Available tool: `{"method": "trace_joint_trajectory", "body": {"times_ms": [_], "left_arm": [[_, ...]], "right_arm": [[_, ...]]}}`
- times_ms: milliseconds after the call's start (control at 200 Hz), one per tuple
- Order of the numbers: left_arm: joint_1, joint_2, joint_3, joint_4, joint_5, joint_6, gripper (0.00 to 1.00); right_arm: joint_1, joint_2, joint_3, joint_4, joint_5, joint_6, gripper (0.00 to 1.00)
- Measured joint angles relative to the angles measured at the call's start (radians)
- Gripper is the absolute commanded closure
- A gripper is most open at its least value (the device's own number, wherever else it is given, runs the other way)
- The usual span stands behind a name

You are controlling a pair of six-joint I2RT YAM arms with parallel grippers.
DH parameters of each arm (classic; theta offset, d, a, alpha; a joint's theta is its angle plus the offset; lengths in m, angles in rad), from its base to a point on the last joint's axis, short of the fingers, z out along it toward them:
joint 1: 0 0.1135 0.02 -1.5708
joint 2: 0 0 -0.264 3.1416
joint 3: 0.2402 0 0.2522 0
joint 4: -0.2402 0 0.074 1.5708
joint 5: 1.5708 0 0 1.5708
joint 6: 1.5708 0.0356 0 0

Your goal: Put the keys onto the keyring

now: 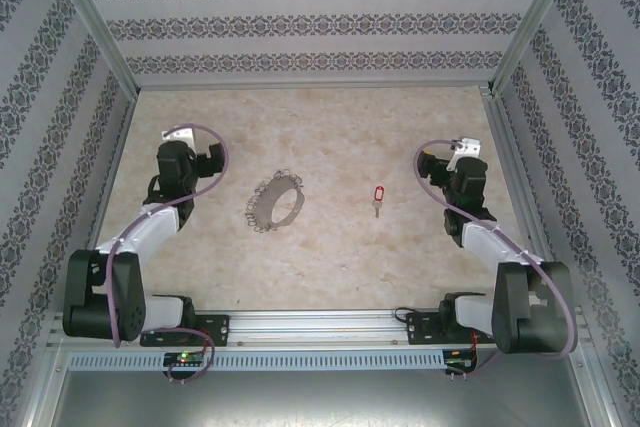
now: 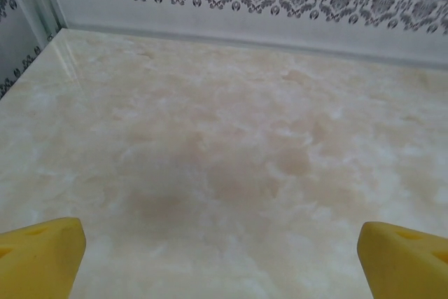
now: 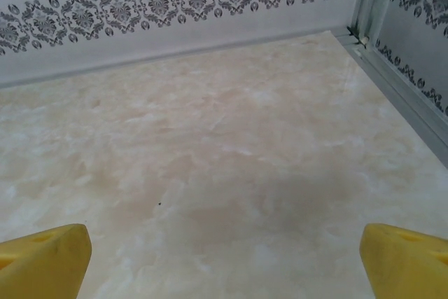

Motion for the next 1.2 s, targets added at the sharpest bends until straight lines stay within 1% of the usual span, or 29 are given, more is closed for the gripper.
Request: {"method": "trace_joint_trajectory", "body": {"times_ms": [85, 195, 285, 425, 505, 575, 630, 724, 819, 924, 1049, 1119, 1199], "left_arm": [[-0.005, -0.043, 0.051, -0.101, 0.014, -0.075, 0.00], [-0.016, -0.087, 0.108, -0.237, 0.049, -0.186, 0.00], [-0.040, -0.100, 0.138, -0.316, 0.079, -0.256, 0.00], [-0.130, -0.103, 0.147, -0.401, 0.130, -0.330, 0.00], [-0.194, -0.101, 0.148, -0.426, 0.154, -0.346, 0.00], [-0.248, -0.088, 0.156, -0.442, 0.173, -0.347, 0.00], [-0.284, -0.065, 0.172, -0.451, 0.191, -0.346, 0.00], [-0.334, 0.003, 0.208, -0.455, 0.222, -0.339, 0.00], [-0.378, 0.074, 0.244, -0.462, 0.241, -0.315, 0.00], [-0.429, 0.143, 0.291, -0.486, 0.254, -0.274, 0.02], [-0.480, 0.223, 0.358, -0.530, 0.248, -0.212, 0.11], [-0.500, 0.263, 0.393, -0.562, 0.225, -0.177, 0.21], [-0.525, 0.308, 0.432, -0.603, 0.201, -0.130, 0.28]], "right_arm": [[0.000, -0.040, 0.026, -0.073, -0.037, 0.028, 0.02], [0.000, -0.087, 0.044, -0.144, -0.118, 0.078, 0.02], [0.000, -0.116, 0.047, -0.186, -0.188, 0.122, 0.02], [0.001, -0.142, 0.047, -0.222, -0.285, 0.194, 0.02], [0.018, -0.146, 0.047, -0.243, -0.302, 0.220, 0.02], [0.055, -0.148, 0.049, -0.271, -0.290, 0.238, 0.02], [0.101, -0.148, 0.050, -0.290, -0.255, 0.248, 0.02], [0.185, -0.148, 0.051, -0.329, -0.203, 0.261, 0.02], [0.232, -0.148, 0.051, -0.341, -0.195, 0.279, 0.02], [0.262, -0.147, 0.048, -0.339, -0.207, 0.316, 0.10], [0.304, -0.127, 0.040, -0.331, -0.242, 0.353, 0.15], [0.328, -0.096, 0.040, -0.330, -0.257, 0.377, 0.19], [0.347, -0.052, 0.039, -0.330, -0.265, 0.408, 0.21]]}}
